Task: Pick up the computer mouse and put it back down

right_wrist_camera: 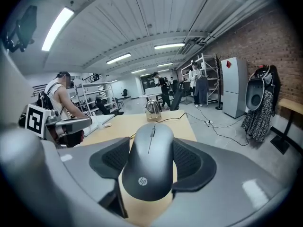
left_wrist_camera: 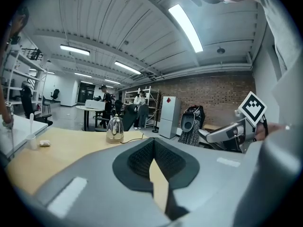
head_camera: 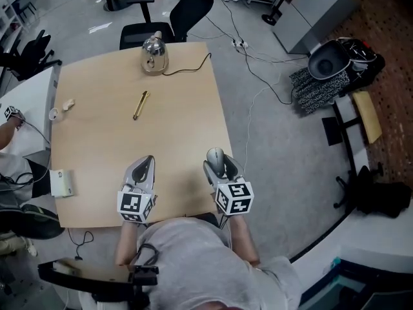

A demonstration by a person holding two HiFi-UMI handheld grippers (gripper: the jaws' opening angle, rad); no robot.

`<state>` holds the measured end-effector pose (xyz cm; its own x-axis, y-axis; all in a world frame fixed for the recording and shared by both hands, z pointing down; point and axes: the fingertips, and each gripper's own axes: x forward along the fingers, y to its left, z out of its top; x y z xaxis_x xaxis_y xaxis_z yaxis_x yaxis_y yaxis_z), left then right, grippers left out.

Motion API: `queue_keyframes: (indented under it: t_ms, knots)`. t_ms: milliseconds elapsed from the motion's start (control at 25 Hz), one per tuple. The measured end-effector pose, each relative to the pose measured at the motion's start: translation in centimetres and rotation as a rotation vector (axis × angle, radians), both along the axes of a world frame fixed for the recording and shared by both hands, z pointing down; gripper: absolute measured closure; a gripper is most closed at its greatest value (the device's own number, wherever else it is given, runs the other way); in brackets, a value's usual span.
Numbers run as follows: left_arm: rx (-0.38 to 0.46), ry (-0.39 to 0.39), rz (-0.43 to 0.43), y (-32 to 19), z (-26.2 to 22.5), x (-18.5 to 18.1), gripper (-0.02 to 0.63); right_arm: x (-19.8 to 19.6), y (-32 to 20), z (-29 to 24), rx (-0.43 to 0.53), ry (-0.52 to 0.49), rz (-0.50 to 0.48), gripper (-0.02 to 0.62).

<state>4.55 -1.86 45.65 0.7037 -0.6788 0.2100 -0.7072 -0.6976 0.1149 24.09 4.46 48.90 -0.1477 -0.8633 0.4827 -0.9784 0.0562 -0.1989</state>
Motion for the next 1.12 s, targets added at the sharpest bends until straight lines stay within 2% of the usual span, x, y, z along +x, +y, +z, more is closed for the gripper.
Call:
queue_keyframes:
  t_ms: [200,360,560,840,1120]
  knots:
    - [0.004,-0.005,0.012,0.3,-0.1,0.4,0.586,-0.2,0.5,0.1,-0.001,-0.005,-0.002,0.302]
    - [0.009,-0.041,0.044,0.8,0.0,0.8,0.588,-0.4,0.5,0.2,-0.006,-0.011,-0.004,0.304]
    - [0.011,-0.009,0.04,0.8,-0.1,0.6,0.586,-1.2,0.2,0.3,-0.009,-0.01,-0.029,0.304]
    - [-0.001,-0.007,-0.043,0.6,0.2,-1.2,0.586,-3.1,-0.8,0.5,-0.013,-0.029,-0.105,0.304]
    - [-0.014,-0.032,-0.159,1.2,1.0,-4.2,0.586,-6.5,-2.7,0.9,-0.016,-0.047,-0.24,0.304]
